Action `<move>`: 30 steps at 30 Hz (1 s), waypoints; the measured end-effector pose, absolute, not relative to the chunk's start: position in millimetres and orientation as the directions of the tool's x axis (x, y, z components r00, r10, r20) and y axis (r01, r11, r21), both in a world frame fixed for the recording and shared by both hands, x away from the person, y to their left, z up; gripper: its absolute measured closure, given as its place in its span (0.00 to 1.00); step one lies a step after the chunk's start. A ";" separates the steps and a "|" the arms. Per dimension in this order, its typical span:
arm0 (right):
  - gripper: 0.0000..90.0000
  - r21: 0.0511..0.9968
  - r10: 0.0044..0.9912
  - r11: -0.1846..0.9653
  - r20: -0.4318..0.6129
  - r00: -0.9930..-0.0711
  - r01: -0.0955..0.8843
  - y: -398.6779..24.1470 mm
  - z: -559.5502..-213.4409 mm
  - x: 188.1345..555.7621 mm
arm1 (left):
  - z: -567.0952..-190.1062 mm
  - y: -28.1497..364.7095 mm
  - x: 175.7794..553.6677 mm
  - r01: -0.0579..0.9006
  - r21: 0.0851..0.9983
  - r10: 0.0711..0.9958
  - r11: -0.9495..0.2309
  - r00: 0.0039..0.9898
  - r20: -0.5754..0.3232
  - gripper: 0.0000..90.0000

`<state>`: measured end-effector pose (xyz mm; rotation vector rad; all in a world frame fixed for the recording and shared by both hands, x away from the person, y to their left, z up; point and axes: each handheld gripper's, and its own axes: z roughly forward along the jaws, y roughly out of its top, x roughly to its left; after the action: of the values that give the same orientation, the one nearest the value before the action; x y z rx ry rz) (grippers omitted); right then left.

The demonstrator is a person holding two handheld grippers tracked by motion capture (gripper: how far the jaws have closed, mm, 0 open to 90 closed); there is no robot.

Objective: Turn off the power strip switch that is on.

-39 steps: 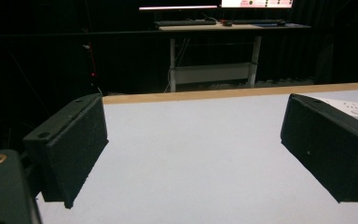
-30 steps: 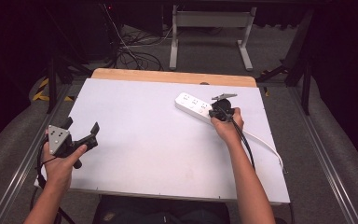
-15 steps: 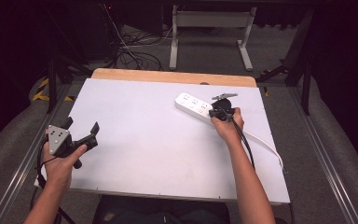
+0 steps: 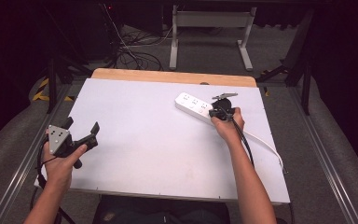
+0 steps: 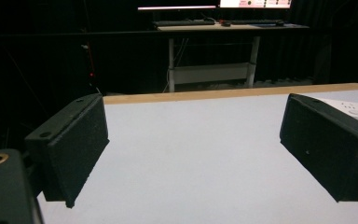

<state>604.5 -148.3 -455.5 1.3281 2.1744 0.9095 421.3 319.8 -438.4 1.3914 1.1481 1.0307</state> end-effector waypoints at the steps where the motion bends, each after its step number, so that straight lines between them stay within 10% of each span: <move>1: 1.00 0.722 0.893 0.329 -0.030 -0.448 0.608 -148.0 -455.4 604.5 | -438.5 319.5 421.3 0.116 0.993 0.983 -0.032 0.183 0.011 0.09; 30: 1.00 0.840 0.910 0.247 -0.030 -0.413 0.484 -176.5 -421.2 576.8 | -437.8 321.6 419.9 0.112 0.993 0.986 -0.023 0.169 0.004 0.09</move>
<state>576.8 -176.5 -421.2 1.2656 2.0002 1.0643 419.9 321.6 -437.8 1.3769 1.1577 1.0366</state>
